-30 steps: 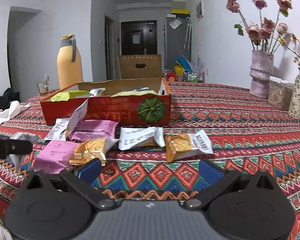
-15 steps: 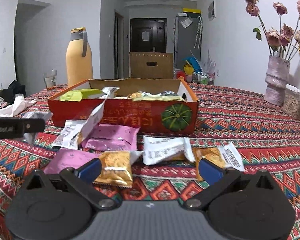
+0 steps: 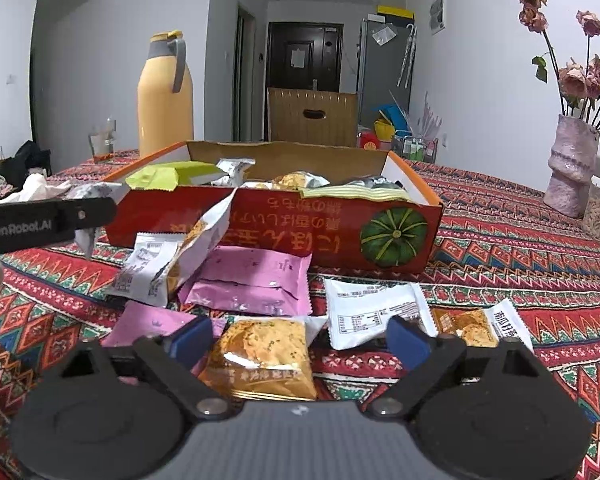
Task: Organize snacks
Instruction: 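Grasp the round cookie packet with the right gripper while the left gripper holds its packet, then lower both held packets into the cardboard box and open both grippers, then withdraw both grippers from the box back toward the snack pile, then grasp the cookie packet with the right gripper and lift it, then grasp the pink wafer packet with the left gripper while the right gripper holds its packet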
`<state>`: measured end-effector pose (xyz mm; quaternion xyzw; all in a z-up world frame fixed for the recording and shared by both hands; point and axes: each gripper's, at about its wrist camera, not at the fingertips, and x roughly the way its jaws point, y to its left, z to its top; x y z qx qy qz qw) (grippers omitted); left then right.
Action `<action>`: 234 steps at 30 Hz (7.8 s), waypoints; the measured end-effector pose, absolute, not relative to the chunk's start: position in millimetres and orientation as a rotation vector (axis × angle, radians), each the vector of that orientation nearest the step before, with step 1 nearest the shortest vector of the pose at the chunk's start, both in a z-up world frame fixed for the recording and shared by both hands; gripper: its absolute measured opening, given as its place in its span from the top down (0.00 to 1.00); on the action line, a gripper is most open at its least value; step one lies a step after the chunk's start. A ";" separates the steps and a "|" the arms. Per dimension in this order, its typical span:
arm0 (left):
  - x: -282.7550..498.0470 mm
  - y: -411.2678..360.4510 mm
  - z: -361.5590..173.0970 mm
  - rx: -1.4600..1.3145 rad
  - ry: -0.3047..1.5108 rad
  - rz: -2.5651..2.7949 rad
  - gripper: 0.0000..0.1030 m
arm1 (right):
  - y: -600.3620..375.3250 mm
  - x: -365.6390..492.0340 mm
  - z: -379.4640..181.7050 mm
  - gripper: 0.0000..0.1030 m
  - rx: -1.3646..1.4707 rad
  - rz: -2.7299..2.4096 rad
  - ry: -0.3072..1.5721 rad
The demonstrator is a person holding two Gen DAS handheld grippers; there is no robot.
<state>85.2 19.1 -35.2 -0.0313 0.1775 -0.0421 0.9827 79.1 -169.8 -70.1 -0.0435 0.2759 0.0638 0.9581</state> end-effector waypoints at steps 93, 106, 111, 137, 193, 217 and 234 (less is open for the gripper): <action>222.0 -16.0 19.9 -0.030 0.312 -0.047 0.51 | -186.4 220.6 -5.1 0.51 0.007 0.125 0.303; 220.5 -9.0 14.6 -0.053 0.322 -0.049 0.29 | -184.6 226.8 -15.4 0.49 -0.011 0.119 0.347; 218.1 -2.9 18.6 -0.081 0.310 -0.019 0.05 | -188.6 228.4 -17.8 0.17 -0.001 0.101 0.366; 188.7 -1.1 51.3 -0.105 0.322 0.018 0.00 | -202.8 199.8 7.2 0.00 -0.007 0.104 0.359; 90.3 -21.8 -19.3 -0.079 0.646 -0.039 0.00 | -294.2 101.2 -68.2 0.57 -0.041 0.133 0.622; 99.4 -73.5 -57.0 0.013 0.815 -0.009 0.13 | -287.2 49.8 -59.2 0.56 0.120 0.142 0.479; 85.9 -76.1 -50.2 0.053 0.767 -0.072 0.40 | -278.9 39.6 -63.6 0.56 0.128 0.164 0.492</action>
